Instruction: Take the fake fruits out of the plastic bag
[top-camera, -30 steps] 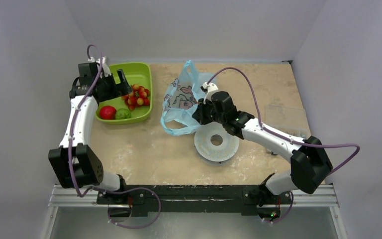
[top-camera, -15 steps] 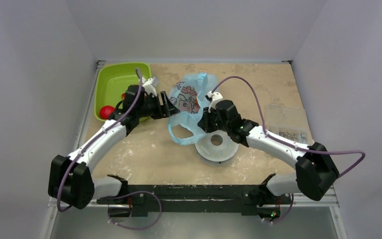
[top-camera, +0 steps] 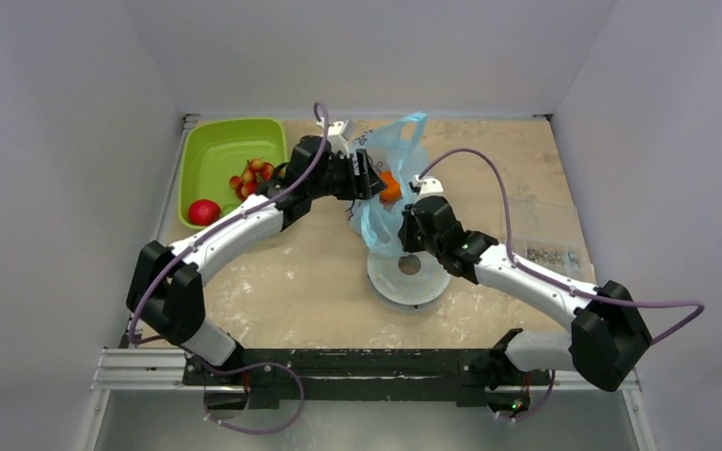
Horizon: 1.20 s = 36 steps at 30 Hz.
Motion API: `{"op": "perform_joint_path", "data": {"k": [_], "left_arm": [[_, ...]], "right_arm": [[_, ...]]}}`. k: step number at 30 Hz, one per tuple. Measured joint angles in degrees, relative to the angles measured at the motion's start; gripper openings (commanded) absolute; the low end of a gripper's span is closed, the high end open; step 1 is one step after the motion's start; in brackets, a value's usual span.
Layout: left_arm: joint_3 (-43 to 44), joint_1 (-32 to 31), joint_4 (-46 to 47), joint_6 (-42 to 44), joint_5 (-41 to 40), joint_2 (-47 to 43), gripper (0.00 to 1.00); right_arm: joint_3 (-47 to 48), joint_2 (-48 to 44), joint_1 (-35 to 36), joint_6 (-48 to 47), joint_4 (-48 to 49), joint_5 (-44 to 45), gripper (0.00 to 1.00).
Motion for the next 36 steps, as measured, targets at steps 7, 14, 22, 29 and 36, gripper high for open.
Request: {"op": "perform_joint_path", "data": {"k": [7,14,22,29,36], "left_arm": [[0.72,-2.95,-7.39,3.32,-8.44,-4.33,0.78],[3.13,-2.71,-13.05,6.29,-17.55,-11.80,0.65],[4.79,-5.11,-9.88,8.90,-13.29,-6.23,0.44],[10.56,-7.58,-8.35,9.70,-13.16,1.73,0.27],[12.00,-7.56,-6.19,7.93,-13.62,12.17,0.24]], "right_arm": [[-3.15,-0.59,0.00,-0.46,-0.37,0.87,0.00],[-5.07,-2.32,0.00,-2.34,2.69,-1.81,0.00],[-5.03,-1.55,0.00,-2.62,5.16,-4.55,0.00],[-5.03,-1.55,0.00,-2.60,6.64,-4.74,0.00],[-5.07,-2.08,0.00,-1.62,7.13,-3.21,0.18]]}}
